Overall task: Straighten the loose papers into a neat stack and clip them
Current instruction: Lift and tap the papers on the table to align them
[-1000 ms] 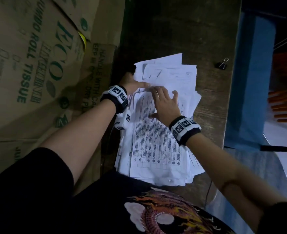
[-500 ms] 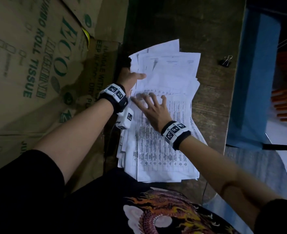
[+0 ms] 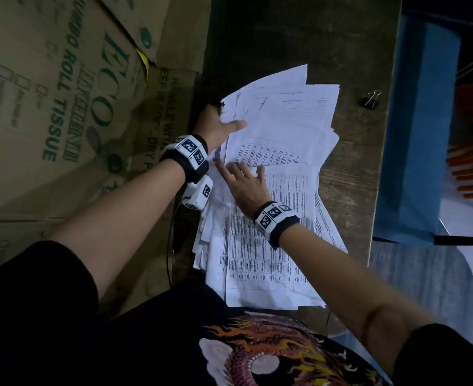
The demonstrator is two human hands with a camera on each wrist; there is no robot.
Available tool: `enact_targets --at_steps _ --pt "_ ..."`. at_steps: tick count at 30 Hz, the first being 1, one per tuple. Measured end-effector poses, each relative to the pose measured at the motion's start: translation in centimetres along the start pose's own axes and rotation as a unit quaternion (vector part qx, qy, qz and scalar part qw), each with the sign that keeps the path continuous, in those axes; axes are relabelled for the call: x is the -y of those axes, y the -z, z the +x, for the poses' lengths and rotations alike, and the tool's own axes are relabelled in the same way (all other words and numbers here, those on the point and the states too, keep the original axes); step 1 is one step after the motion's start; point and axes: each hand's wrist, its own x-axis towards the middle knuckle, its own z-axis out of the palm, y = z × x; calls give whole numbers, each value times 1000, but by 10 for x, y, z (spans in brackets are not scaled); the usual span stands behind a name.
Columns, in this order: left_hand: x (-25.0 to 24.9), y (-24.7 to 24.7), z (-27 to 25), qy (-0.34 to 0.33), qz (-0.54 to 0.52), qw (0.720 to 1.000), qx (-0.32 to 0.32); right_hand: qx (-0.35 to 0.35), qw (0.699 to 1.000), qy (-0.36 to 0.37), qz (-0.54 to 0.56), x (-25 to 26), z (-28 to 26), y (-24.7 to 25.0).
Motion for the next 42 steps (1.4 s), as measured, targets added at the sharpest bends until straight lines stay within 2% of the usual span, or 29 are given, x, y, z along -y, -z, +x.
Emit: enact_targets --at_steps 8,10,15,16,22,25,29,32,38,41,42 --pt "-8 5 -1 -42 -3 999 -22 -10 1000 10 -17 -3 4 3" --pt "-9 4 0 -31 -10 999 -11 -41 998 18 -38 2 6 12" --pt "-15 6 9 -19 12 1000 -4 -170 980 74 -75 10 27 33" --pt "-17 7 11 -14 18 1000 2 -173 977 87 -91 10 32 36" --pt "-20 9 18 -7 62 998 17 -112 974 133 -143 22 53 51" --pt "-16 8 22 -14 94 995 16 -124 962 178 -167 28 46 51" --pt "-33 9 22 -52 91 994 26 -86 964 223 -121 42 37 32" --pt "-55 14 15 -90 70 992 49 -71 959 240 -130 47 35 13" --pt "-82 34 4 -158 44 986 22 -22 970 232 -77 39 28 3" --pt "-88 48 -2 -163 17 986 -17 -58 978 199 -31 34 23 4" --pt "-88 51 -4 -162 5 986 -27 -47 981 187 -16 34 22 6"
